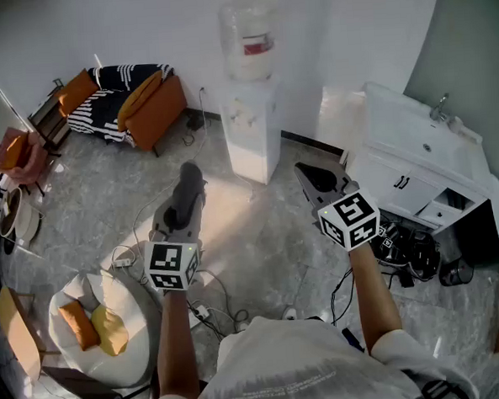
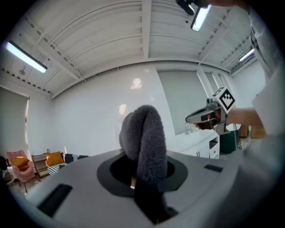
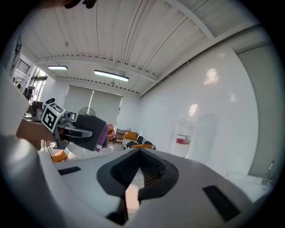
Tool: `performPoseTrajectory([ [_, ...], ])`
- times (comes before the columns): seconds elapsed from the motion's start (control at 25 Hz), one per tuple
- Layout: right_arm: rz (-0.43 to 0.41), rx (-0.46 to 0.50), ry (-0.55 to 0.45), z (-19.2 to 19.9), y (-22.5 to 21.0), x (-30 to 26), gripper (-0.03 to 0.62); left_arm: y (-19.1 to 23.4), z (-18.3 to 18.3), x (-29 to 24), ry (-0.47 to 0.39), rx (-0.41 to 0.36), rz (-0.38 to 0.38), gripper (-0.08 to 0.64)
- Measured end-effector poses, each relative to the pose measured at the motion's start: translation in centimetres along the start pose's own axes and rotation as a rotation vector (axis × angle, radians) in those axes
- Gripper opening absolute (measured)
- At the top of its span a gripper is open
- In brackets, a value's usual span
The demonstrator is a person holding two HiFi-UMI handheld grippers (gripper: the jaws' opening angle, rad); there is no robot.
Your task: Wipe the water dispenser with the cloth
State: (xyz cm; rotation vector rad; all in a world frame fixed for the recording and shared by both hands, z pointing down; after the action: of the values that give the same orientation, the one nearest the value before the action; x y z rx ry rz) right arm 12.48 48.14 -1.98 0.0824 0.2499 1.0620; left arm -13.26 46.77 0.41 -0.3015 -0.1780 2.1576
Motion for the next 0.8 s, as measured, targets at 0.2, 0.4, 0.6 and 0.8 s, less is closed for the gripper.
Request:
performPoseTrajectory([
  [0.2, -0.029, -0.024, -0.014, 0.8, -2.3, 0.3, 0.014, -1.6, 0.1, -1.7, 0.007, 0.001, -0.015, 0.072],
  [0.4, -0.075, -0.08, -0.038, 1.8, -5.2, 0.8, 0.014, -3.3, 0.2, -3.3, 0.042, -0.004, -0.065, 0.072],
  [0.6, -0.111, -0.106, -0.017, 3.0, -7.0, -0.2, 0.014, -3.6, 0.9, -4.8, 0.065, 0.042, -0.096, 0.072],
  [0.8, -0.12, -0.098, -0.005, 3.4, -8.9, -2.5, 0.014, -2.7, 1.1, -7.3, 0.076, 0.05, -0.105, 0.072],
])
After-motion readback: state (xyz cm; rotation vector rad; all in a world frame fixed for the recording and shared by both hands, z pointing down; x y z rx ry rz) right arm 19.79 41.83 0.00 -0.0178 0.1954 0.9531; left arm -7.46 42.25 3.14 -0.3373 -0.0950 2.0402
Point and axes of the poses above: the fingertips, and each gripper's own axes: x backward along the fingers, y to its left, z out of its underside, the point moved 4 cm from there along x, backward along the fingers, and after that the axes turned 2 degrees about y, right-handed, at the moved point
